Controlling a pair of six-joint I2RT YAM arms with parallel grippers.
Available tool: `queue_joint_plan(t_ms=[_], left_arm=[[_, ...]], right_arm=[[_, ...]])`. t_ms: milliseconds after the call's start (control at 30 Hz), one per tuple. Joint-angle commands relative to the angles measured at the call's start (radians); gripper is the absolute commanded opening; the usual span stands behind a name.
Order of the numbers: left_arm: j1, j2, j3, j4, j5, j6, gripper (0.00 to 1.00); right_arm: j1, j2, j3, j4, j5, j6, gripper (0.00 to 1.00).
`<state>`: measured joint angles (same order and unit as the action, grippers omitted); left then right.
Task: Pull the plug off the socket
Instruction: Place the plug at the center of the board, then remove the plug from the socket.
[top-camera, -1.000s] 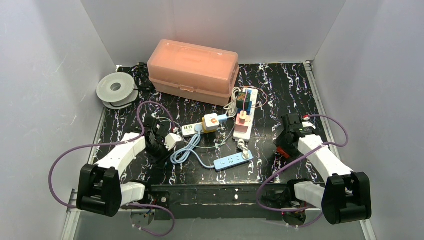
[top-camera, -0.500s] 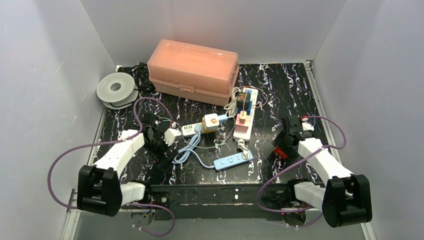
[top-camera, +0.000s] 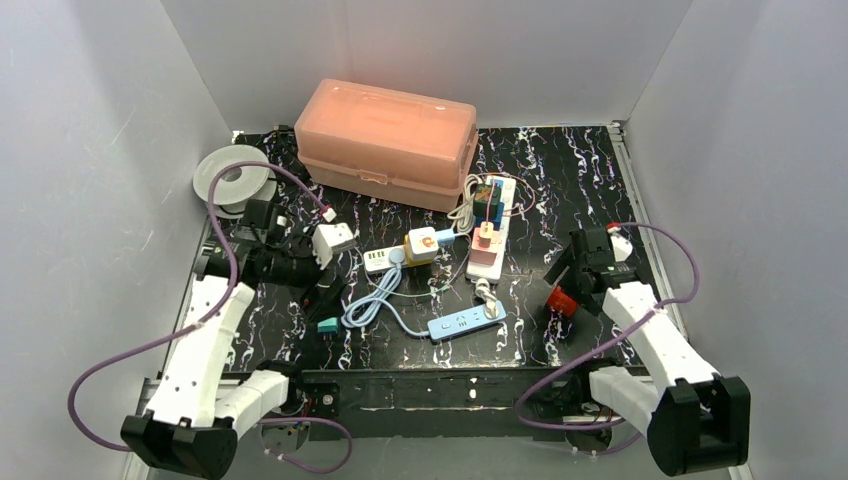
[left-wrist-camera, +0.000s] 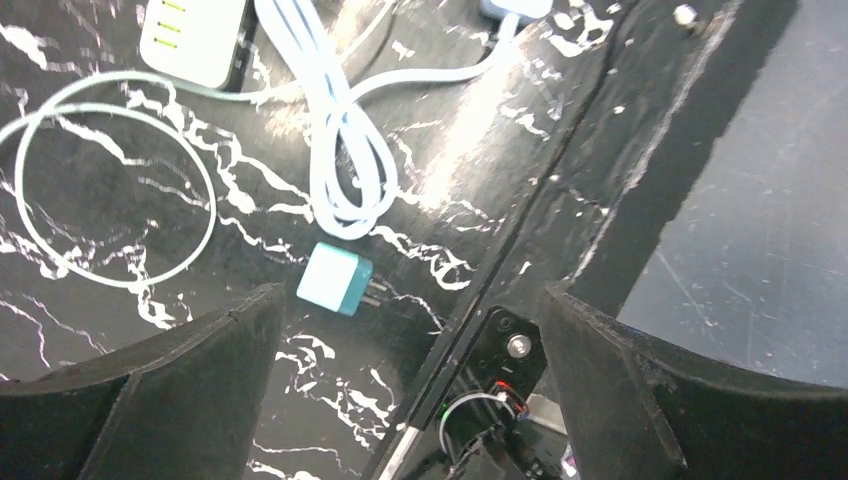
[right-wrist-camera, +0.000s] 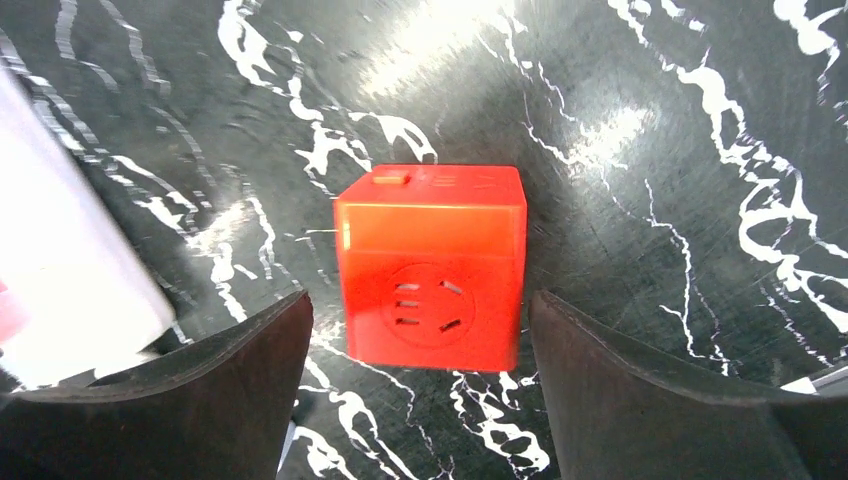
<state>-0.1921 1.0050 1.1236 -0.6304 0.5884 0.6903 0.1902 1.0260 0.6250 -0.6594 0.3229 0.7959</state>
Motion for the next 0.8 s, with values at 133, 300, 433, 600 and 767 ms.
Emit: queue_joint_plan(t_ms=[133, 300, 433, 600, 767], left_arm=[[-0.018, -0.019, 0.145, -0.316, 0.252, 0.123, 0.98], [-0.024, -0.023, 0.129, -0.289, 0.313, 0.142, 0.98], [-0.104, -0.053, 0.078, -0.202, 0.309, 0.139, 0.98], [-0.291, -0.054, 0.019, -0.141, 0.210, 0.202, 0.98], [-0.395, -0.014, -0.007, -0.088, 0.164, 0.234, 0.98]], right_arm=[[0.218, -0.153, 0.203, -0.092, 0.132, -0.058, 0.88], [0.430, -0.183, 0.204, -0.013, 0.052, -0.111, 0.89], [0.446, -0.166, 0.098, 0.162, -0.167, -0.160, 0.89], [0.447, -0.064, 0.060, 0.286, -0.245, -0.187, 0.86], [0.446, 0.030, 0.054, 0.388, -0.330, -0.220, 0.83]])
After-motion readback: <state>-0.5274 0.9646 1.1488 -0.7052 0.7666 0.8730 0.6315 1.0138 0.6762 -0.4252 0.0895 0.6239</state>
